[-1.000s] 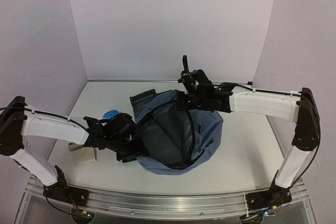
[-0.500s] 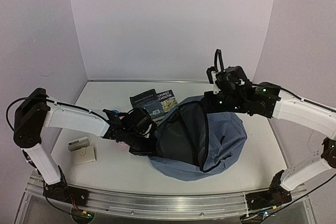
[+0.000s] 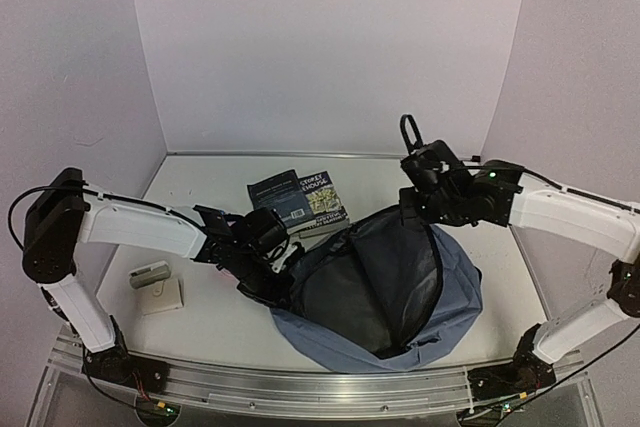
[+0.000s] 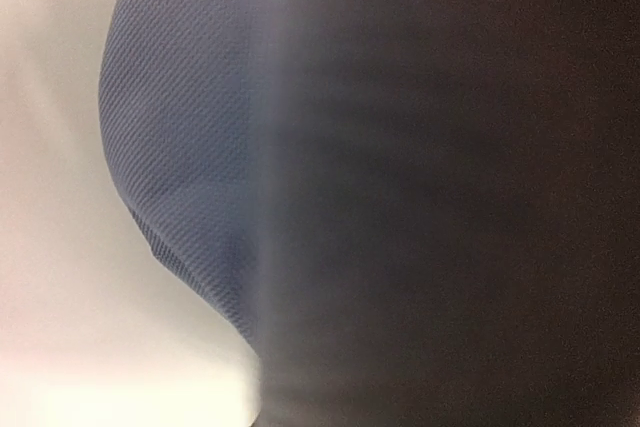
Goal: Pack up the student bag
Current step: Adjust the student bag at the center of the board.
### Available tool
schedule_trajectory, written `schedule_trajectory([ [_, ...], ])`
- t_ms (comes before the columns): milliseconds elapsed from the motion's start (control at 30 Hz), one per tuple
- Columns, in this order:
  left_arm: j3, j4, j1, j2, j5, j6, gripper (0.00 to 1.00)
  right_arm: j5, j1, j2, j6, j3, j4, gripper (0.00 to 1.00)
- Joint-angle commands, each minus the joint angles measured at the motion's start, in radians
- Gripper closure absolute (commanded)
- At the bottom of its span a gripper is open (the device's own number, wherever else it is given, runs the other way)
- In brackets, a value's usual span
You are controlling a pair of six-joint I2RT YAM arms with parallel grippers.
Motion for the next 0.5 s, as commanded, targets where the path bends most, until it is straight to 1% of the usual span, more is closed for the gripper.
schedule_trajectory([
  [0,-0.026,-0.065,0.012,-0.118,-0.058,0.062,1.00,0.104,-0.059,0.157,-0.056,0.035,0.121,1.00],
  [100,-0.039,-0.070,0.038,-0.145,-0.062,0.062,1.00,0.064,-0.136,0.234,-0.108,0.028,0.213,1.00],
  [200,-0.046,-0.058,0.063,-0.148,-0.062,0.056,1.00,-0.052,-0.201,0.276,-0.160,0.004,0.320,1.00],
  [233,-0.046,-0.051,0.071,-0.146,-0.059,0.053,1.00,-0.088,-0.213,0.283,-0.170,0.002,0.344,0.99],
  [267,-0.046,-0.042,0.078,-0.143,-0.054,0.049,1.00,-0.129,-0.220,0.288,-0.176,0.004,0.361,0.91],
  [300,-0.044,-0.031,0.086,-0.139,-0.050,0.043,1.00,-0.174,-0.223,0.291,-0.178,0.008,0.371,0.78],
  [367,-0.039,-0.017,0.098,-0.128,-0.051,0.029,1.00,-0.252,-0.224,0.271,-0.163,0.011,0.373,0.42],
  [467,-0.043,0.025,0.121,-0.120,-0.058,0.007,1.00,-0.321,-0.224,0.188,-0.129,-0.032,0.372,0.20],
])
